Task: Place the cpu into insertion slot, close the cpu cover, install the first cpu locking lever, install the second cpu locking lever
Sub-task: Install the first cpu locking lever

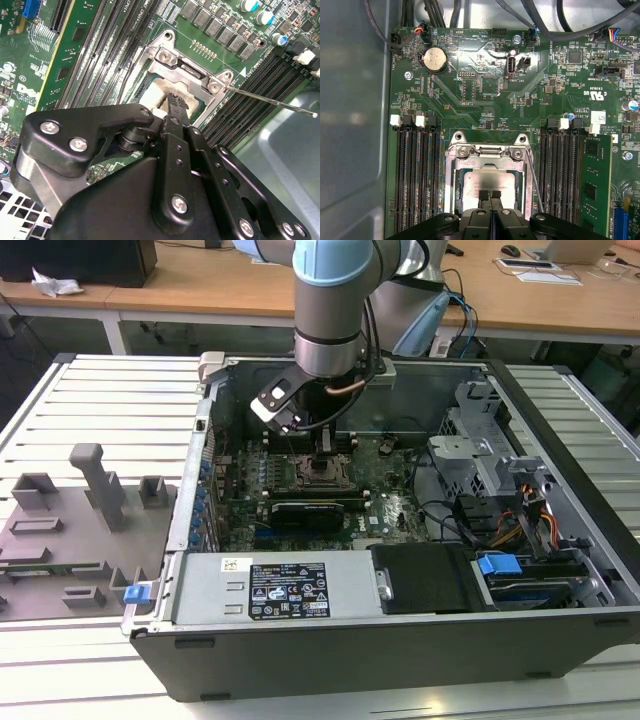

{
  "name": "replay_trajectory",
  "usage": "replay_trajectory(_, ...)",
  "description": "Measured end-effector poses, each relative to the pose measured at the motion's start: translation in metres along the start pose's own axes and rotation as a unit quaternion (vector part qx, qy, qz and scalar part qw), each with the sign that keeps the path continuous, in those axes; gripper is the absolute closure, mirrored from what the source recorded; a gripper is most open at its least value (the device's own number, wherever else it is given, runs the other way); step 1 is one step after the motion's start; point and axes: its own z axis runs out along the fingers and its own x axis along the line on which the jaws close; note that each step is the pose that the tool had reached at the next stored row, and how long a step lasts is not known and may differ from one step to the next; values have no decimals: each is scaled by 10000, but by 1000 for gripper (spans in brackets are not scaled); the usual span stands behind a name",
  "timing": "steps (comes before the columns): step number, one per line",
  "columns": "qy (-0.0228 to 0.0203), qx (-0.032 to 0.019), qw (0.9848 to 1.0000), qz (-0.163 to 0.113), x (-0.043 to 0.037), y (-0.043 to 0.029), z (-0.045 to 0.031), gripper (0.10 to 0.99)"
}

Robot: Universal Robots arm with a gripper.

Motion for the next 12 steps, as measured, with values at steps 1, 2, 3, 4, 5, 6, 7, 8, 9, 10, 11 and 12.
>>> replay_trajectory(1,0,0,10000,0,0,0,-2,980)
replay_trajectory(2,0,0,10000,0,0,0,-3,980)
replay_trajectory(3,0,0,10000,0,0,0,-5,980)
replay_trajectory(4,1,0,10000,0,0,0,-7,980)
replay_trajectory(5,0,0,10000,0,0,0,-9,980)
replay_trajectory(6,-1,1,10000,0,0,0,-12,980)
replay_trajectory(7,-3,0,10000,-1,0,1,-16,980)
replay_trajectory(8,-6,1,10000,-1,0,1,-23,980)
replay_trajectory(9,-6,1,10000,-1,0,1,-28,980)
replay_trajectory(10,-6,0,10000,0,1,1,-33,980)
replay_trajectory(11,-8,0,10000,0,1,1,-43,980)
replay_trajectory(12,-9,0,10000,0,1,2,-49,980)
